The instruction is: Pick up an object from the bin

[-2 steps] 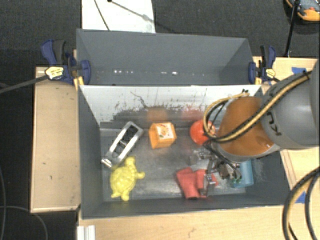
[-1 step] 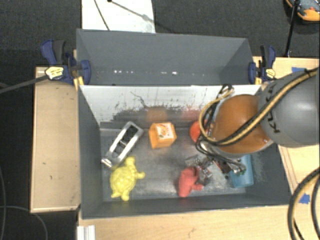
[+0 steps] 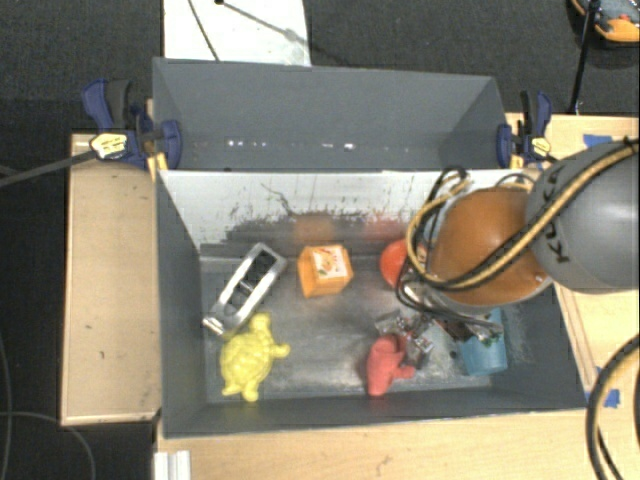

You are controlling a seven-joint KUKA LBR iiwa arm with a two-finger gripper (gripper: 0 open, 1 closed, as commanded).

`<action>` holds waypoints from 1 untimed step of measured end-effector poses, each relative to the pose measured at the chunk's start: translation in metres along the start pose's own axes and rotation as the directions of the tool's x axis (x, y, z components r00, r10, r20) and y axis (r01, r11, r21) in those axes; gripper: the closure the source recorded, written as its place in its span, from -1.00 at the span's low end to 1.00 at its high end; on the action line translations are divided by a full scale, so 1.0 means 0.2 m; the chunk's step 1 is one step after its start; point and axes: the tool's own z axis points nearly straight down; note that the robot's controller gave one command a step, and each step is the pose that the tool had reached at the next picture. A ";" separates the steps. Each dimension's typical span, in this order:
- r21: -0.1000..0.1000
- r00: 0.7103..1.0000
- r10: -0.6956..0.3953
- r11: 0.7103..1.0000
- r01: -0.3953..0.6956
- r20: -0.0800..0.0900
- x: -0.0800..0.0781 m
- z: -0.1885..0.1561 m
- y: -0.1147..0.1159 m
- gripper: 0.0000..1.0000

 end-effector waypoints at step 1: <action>-0.009 0.999 -0.038 0.999 0.038 -0.012 -0.01 -0.20 -0.03 1.00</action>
Offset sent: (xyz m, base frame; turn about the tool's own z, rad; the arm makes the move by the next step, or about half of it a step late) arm 0.0827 -0.0633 -0.0004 -0.0398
